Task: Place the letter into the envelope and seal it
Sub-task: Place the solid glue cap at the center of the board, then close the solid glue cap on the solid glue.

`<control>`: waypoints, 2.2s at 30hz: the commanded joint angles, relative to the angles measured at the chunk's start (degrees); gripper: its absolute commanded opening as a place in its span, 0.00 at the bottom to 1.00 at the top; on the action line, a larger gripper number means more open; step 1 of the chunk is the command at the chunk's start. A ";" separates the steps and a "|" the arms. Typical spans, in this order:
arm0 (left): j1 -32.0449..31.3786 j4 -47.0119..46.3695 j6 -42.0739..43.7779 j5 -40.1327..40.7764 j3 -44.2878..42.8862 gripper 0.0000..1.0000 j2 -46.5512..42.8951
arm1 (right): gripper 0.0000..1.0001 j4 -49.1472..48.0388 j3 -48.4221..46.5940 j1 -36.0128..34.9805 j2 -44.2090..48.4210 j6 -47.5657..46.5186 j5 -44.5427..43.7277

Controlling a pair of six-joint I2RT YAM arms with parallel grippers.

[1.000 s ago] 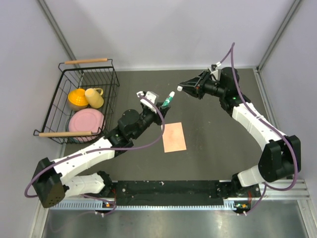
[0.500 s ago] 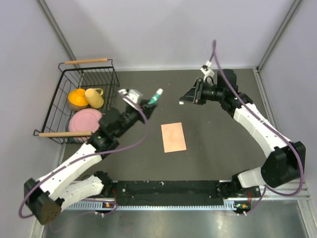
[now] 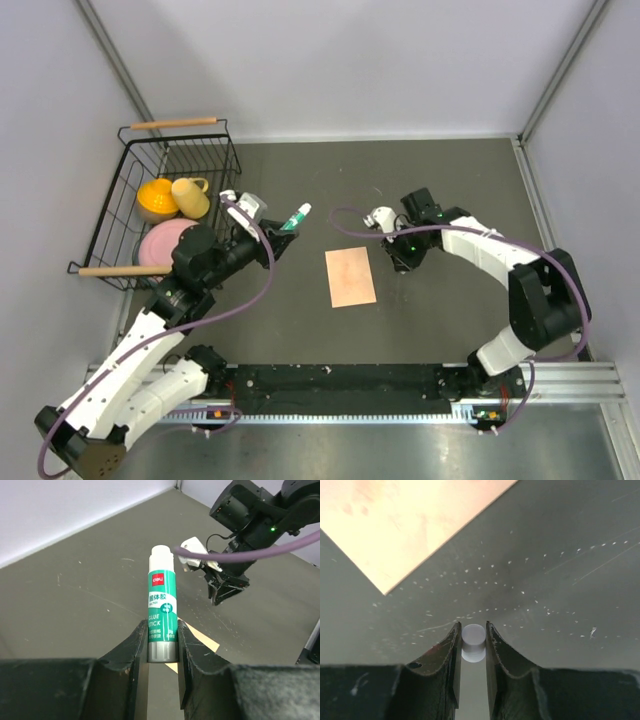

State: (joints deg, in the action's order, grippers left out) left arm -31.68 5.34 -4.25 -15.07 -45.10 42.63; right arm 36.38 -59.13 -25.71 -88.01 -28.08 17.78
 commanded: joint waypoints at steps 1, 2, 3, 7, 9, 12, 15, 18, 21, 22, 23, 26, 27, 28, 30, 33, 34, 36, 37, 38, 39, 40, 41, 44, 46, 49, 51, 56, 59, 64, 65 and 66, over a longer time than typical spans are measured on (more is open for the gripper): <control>0.66 1.42 -2.69 -4.00 -0.51 0.00 0.08 | 0.03 -5.52 1.03 -0.21 -1.90 -8.57 -3.10; 1.35 1.60 -3.13 -4.00 -1.30 0.00 0.60 | 0.04 -6.92 1.39 -0.30 -2.60 -9.27 -3.10; 1.97 1.95 -3.74 -4.44 -1.91 0.00 1.22 | 0.04 -7.55 1.74 -0.30 -3.65 -9.80 -2.75; 5.31 5.37 -4.88 -6.63 -5.87 0.00 4.30 | 0.08 -10.27 3.76 -0.21 -5.77 -10.86 -0.74; 7.24 6.95 -4.71 -8.66 -7.54 0.00 4.21 | 0.18 -13.08 4.99 -0.47 -6.12 -9.63 -0.38; 8.92 7.49 -4.28 -11.38 -7.81 0.00 4.21 | 0.42 -13.97 5.43 -0.65 -7.53 -8.93 -0.55; 9.53 8.28 -3.92 -11.91 -8.69 0.00 5.35 | 0.61 -13.79 5.70 -0.74 -7.88 -9.89 -2.13; 10.93 7.58 -4.19 -13.13 -8.95 0.00 6.32 | 0.66 -13.53 5.96 -0.65 -7.00 -11.65 -3.36; 12.08 7.05 -3.92 -15.07 -9.39 0.00 7.55 | 0.65 -12.13 6.40 -0.74 -6.83 -12.70 -4.15; 12.60 6.96 -3.57 -15.34 -9.74 0.00 7.90 | 0.63 -11.08 6.57 -0.74 -6.65 -12.88 -4.51; 12.87 6.96 -3.48 -15.43 -9.83 0.00 8.17 | 0.62 -10.89 6.75 -0.74 -6.56 -12.79 -4.60; 13.84 6.52 -3.66 -16.57 -9.83 0.00 8.96 | 0.61 -10.28 8.68 -0.65 -5.16 -12.36 -4.25; 14.10 6.43 -3.83 -16.74 -9.83 0.00 9.39 | 0.61 -10.28 9.47 -0.65 -4.37 -12.18 -4.25; 14.36 6.00 -4.18 -17.44 -9.74 0.00 9.57 | 0.61 -10.02 9.82 -0.65 -4.11 -12.09 -4.42; 14.46 5.64 -4.88 -17.62 -9.57 0.00 10.36 | 0.60 -9.84 11.14 -0.65 -3.32 -12.09 -4.68; 14.63 4.85 -5.15 -18.24 -9.65 0.00 11.42 | 0.57 -9.75 12.11 -0.65 -2.87 -12.00 -4.77; 14.63 4.68 -5.15 -18.41 -9.74 0.00 11.77 | 0.55 -9.84 12.03 -0.74 -2.96 -11.31 -3.99; 14.63 4.41 -5.15 -18.77 -9.74 0.00 12.38 | 0.45 -9.84 11.06 -0.65 -3.22 -10.34 -3.54; 14.72 4.59 -5.15 -18.85 -9.83 0.00 12.56 | 0.42 -9.75 10.88 -0.74 -3.66 -9.90 -3.28; 14.81 4.76 -4.89 -19.12 -9.83 0.00 12.74 | 0.39 -9.84 10.79 -0.74 -3.75 -9.89 -3.37; 14.81 4.76 -4.72 -19.29 -9.92 0.00 12.83 | 0.38 -9.84 10.79 -0.65 -3.66 -10.15 -3.28; 14.89 4.85 -4.45 -19.29 -9.83 0.00 12.83 | 0.35 -9.84 10.71 -0.74 -3.58 -10.24 -3.02; 15.07 4.94 -4.45 -19.38 -9.83 0.00 12.74 | 0.26 -9.92 10.71 -0.65 -3.49 -10.33 -2.75; 16.82 4.85 -5.68 -20.43 -9.39 0.00 13.26 | 0.15 -9.84 10.53 -0.65 -2.88 -10.68 -2.22; 19.36 4.94 -6.47 -22.71 -8.87 0.00 13.44 | 0.11 -9.05 10.62 -0.65 -1.65 -10.95 -1.96; 23.40 5.73 -1.92 -28.84 -7.90 0.00 13.71 | 0.05 -5.63 8.69 -0.65 2.39 -11.12 2.42; 25.26 5.55 5.34 -32.46 -6.93 0.00 13.36 | 0.04 0.95 3.96 -0.65 4.59 -10.43 8.54; 25.62 24.14 41.70 -39.93 -5.53 0.00 11.95 | 0.03 15.97 -10.70 -1.27 5.13 -3.40 23.68; 25.09 34.20 65.91 -44.78 -3.95 0.00 9.06 | 0.02 19.15 -15.90 -2.58 3.55 1.70 31.95; 15.18 33.42 70.52 -40.84 -4.11 0.00 7.03 | 0.01 24.17 -18.91 -9.34 2.92 3.20 37.50; 13.16 32.81 70.26 -39.00 -4.20 0.00 6.77 | 0.00 24.44 -19.09 -10.48 3.10 3.03 37.50; 8.96 31.93 69.39 -38.03 -4.29 0.00 6.68 | 0.00 24.87 -19.18 -11.28 3.02 3.37 37.76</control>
State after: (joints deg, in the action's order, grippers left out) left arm -14.50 36.75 56.25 -53.54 -48.25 50.83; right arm 54.72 -76.51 -32.73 -85.60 -26.68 48.66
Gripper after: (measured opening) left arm 0.272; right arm 0.214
